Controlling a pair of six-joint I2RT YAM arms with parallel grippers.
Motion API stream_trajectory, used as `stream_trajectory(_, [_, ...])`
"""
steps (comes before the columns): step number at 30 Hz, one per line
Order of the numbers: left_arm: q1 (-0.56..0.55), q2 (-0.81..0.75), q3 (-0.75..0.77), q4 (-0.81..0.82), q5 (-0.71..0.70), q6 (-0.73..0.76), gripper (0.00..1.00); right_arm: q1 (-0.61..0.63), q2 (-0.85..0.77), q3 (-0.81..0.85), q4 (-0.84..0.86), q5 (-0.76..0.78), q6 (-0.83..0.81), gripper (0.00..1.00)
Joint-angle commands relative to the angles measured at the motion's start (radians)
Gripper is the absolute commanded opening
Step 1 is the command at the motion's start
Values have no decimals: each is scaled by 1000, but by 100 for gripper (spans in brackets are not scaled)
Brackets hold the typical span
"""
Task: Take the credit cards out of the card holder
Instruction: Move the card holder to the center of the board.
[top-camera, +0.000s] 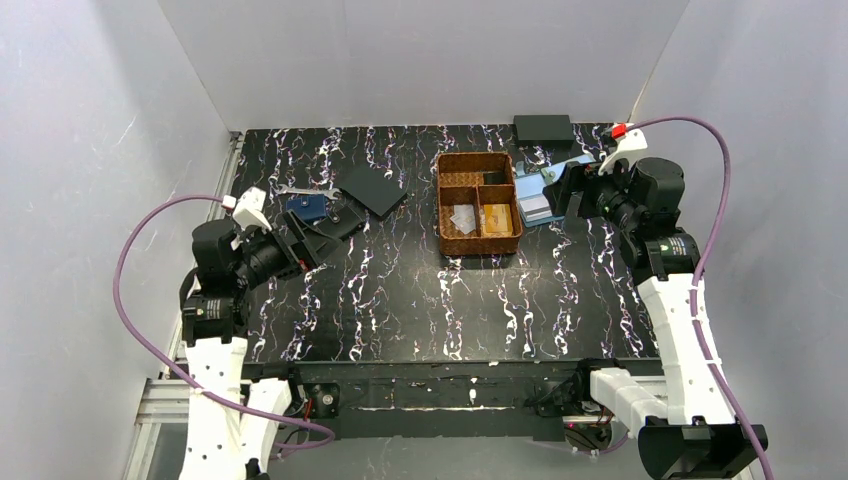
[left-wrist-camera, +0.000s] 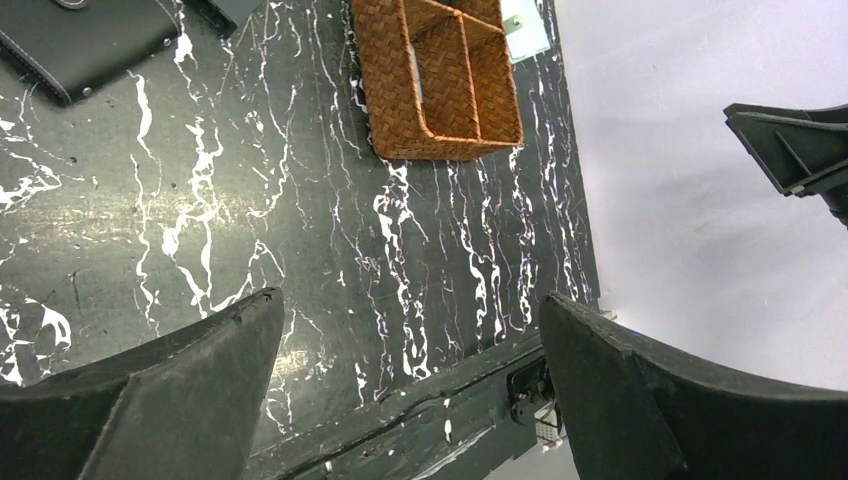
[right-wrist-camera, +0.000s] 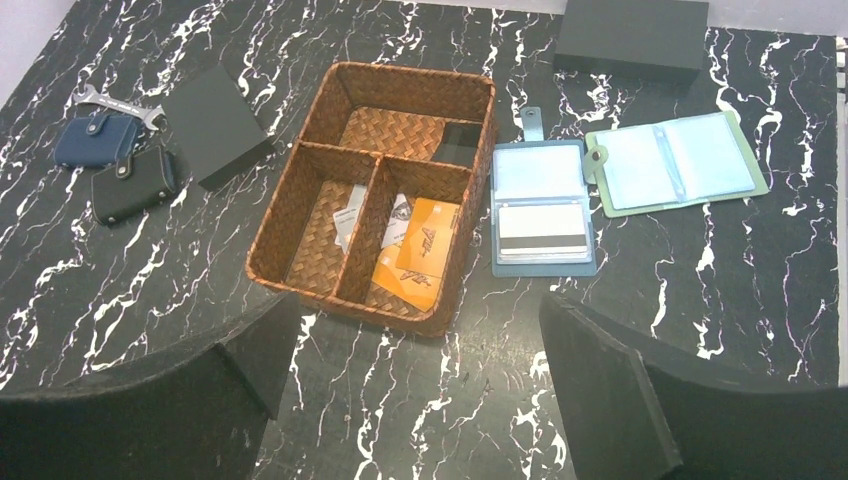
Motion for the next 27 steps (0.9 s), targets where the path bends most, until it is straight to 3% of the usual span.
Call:
stream_trajectory(1, [6,-16,-14,-1,42,5,98,-6,-14,55,4,-22,-5,98])
stream_trajectory(11, [6,-18,-112,87,98,-41,98,-7,-14,23,23,-49,-10,99])
stream_trajectory(13, [5,11,-118,89,117,-31,98,-7,-16,-6,34,-77,-59,99])
stream_trajectory(16, [4,84,-124,95,94,-6,98,-7,-9,-66,10,-228,-273,98])
stream_trajectory(20, [-27,213,-81,63,-25,73,98,-7,53,-128,-33,-410,-425,98])
stream_trajectory(27, [-218,522,118,-21,-305,246,98,-7,143,-200,7,-511,-496,98])
